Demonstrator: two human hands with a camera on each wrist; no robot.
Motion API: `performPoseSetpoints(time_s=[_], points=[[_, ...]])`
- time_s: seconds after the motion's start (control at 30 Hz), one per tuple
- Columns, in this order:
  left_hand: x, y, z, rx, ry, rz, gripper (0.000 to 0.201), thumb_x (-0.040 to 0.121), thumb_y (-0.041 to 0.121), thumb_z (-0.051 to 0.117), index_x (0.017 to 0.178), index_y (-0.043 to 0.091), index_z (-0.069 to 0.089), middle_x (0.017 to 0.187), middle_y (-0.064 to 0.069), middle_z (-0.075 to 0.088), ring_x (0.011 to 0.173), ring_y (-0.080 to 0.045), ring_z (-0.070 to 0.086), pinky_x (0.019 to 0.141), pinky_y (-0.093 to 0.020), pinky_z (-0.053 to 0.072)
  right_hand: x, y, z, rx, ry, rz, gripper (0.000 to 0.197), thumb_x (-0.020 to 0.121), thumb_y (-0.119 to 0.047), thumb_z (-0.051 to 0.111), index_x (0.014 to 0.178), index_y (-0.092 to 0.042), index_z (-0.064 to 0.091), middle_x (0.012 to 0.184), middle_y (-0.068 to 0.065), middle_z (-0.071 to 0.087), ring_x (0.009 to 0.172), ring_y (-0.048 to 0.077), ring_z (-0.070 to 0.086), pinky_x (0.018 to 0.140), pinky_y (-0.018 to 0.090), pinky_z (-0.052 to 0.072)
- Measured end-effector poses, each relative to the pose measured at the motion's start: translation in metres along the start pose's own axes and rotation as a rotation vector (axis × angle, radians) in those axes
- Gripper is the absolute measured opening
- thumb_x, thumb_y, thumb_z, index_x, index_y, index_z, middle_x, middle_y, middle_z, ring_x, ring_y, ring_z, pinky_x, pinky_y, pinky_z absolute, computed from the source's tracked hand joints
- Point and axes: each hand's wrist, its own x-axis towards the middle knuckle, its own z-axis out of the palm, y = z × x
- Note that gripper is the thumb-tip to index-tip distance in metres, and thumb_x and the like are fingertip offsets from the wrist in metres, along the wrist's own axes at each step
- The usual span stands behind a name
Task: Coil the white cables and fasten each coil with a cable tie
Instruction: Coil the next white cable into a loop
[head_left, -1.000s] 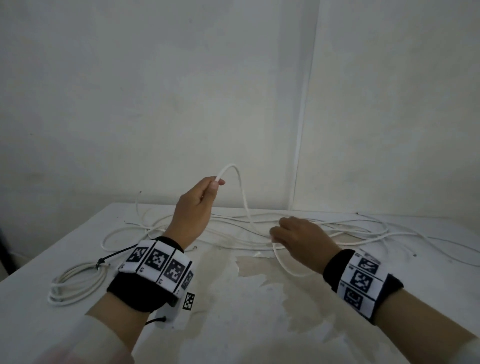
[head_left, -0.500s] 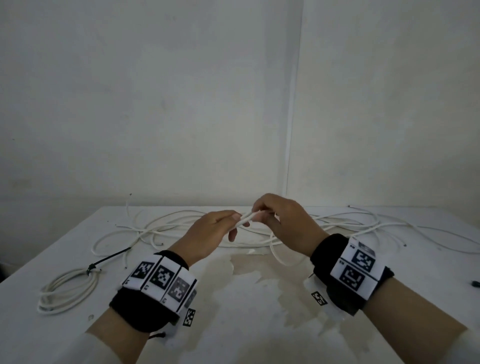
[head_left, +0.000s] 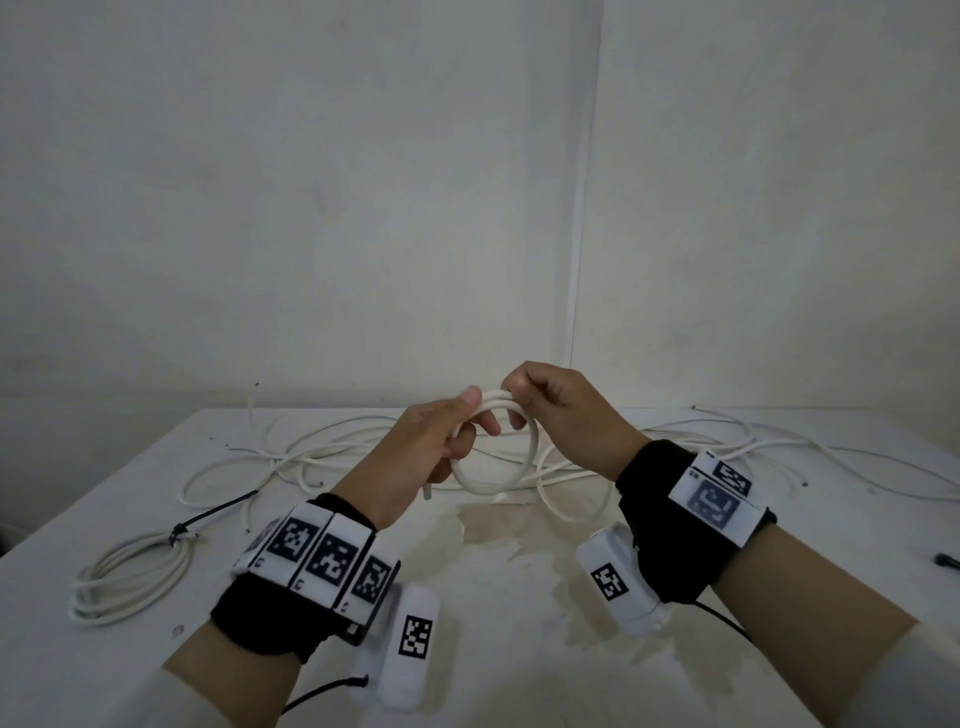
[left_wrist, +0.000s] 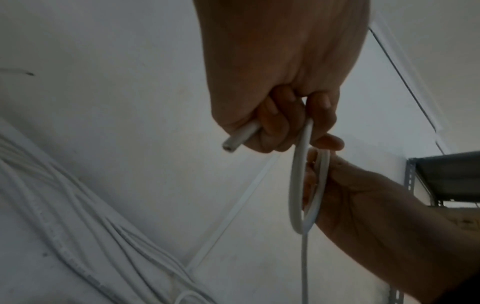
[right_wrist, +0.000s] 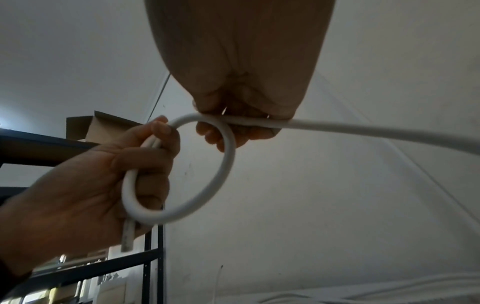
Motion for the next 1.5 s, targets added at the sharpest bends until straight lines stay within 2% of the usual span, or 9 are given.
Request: performPoseSetpoints(time_s=[0.17,0.5,0.63,0.8,1.0,1.13,1.27,1.4,1.5], points=[[0.002,0.004,-0.006,-0.113,0.040,-0.022,0.045,0.099,0.035,0.030,0.073,0.013,0.059,0.044,0.011,0.025,0.040,-0.003,0.018,0.040,-0.014,0.018,-0.007,0.004,0.000,0.008,-0.012,0.042,0.031,0.100,-0.018,0.033,0.085,-0.006,0.057,0.069,-0.002,0.052,0.064,0.007,0.047,0.068,0.019,0.040],[0.003,-0.002,-0.018,0.108,0.018,-0.027,0.041,0.099,0.032,0.031,0.078,0.014,0.060,0.046,0.011,0.031,0.041,-0.002,0.019,0.042,-0.015,0.017,-0.008,0.009,-0.014,-0.185,0.007,0.070,0.026,0.095,-0.009,0.045,0.077,-0.024,0.056,0.074,-0.015,0.059,0.064,0.000,0.048,0.067,0.016,0.037],[0.001,-0.001,-0.012,0.192,-0.039,-0.039,0.049,0.096,0.045,0.025,0.077,0.015,0.060,0.046,0.011,0.027,0.044,-0.006,0.018,0.046,-0.021,0.017,-0.006,0.008,-0.009,-0.096,0.024,0.078,0.030,0.095,-0.006,0.043,0.076,-0.024,0.055,0.075,-0.008,0.065,0.087,0.022,0.061,0.086,0.031,0.044],[0.001,0.001,-0.012,0.168,-0.035,-0.044,0.049,0.096,0.043,0.028,0.073,0.014,0.059,0.047,0.010,0.026,0.043,-0.005,0.018,0.043,-0.017,0.019,-0.007,0.007,-0.006,-0.105,0.038,0.125,0.019,0.096,-0.014,0.044,0.085,-0.016,0.059,0.090,-0.002,0.062,0.069,-0.003,0.050,0.073,0.017,0.038],[0.004,0.000,-0.008,0.157,0.008,-0.038,0.050,0.097,0.042,0.029,0.071,0.013,0.060,0.045,0.011,0.030,0.042,-0.005,0.021,0.043,-0.017,0.019,-0.009,0.006,-0.002,-0.020,0.008,0.156,0.028,0.096,-0.017,0.044,0.072,-0.021,0.057,0.067,-0.004,0.062,0.071,0.007,0.054,0.080,0.024,0.043],[0.008,-0.004,-0.006,0.190,0.085,0.006,0.040,0.098,0.028,0.038,0.086,-0.002,0.062,0.055,0.015,0.054,0.039,-0.001,0.033,0.042,-0.010,0.026,-0.008,0.008,-0.007,-0.048,0.041,0.172,0.026,0.095,-0.013,0.047,0.072,-0.017,0.060,0.066,-0.003,0.063,0.075,0.013,0.058,0.086,0.031,0.045],[0.012,-0.008,-0.006,0.343,0.096,0.037,0.034,0.098,0.021,0.042,0.067,0.016,0.055,0.090,0.001,0.065,0.040,0.004,0.039,0.045,-0.010,0.029,-0.012,0.010,-0.010,-0.005,0.040,0.219,0.018,0.093,-0.011,0.052,0.080,-0.009,0.064,0.069,-0.001,0.066,0.071,0.004,0.060,0.082,0.019,0.045],[0.011,-0.009,-0.002,0.304,0.132,0.040,0.034,0.098,0.018,0.043,0.065,0.012,0.051,0.088,0.008,0.064,0.041,0.009,0.045,0.046,-0.009,0.031,-0.016,0.008,-0.007,0.100,0.063,0.253,0.018,0.094,-0.013,0.050,0.083,-0.011,0.064,0.069,0.001,0.067,0.071,0.002,0.059,0.072,0.005,0.042],[0.011,-0.007,-0.001,0.282,0.185,0.085,0.028,0.094,0.020,0.050,0.068,0.013,0.057,0.078,0.005,0.062,0.043,0.008,0.046,0.050,-0.012,0.033,-0.018,0.006,-0.005,0.084,0.052,0.217,0.018,0.094,-0.017,0.050,0.085,-0.018,0.064,0.064,0.000,0.062,0.072,0.008,0.056,0.077,0.016,0.044]])
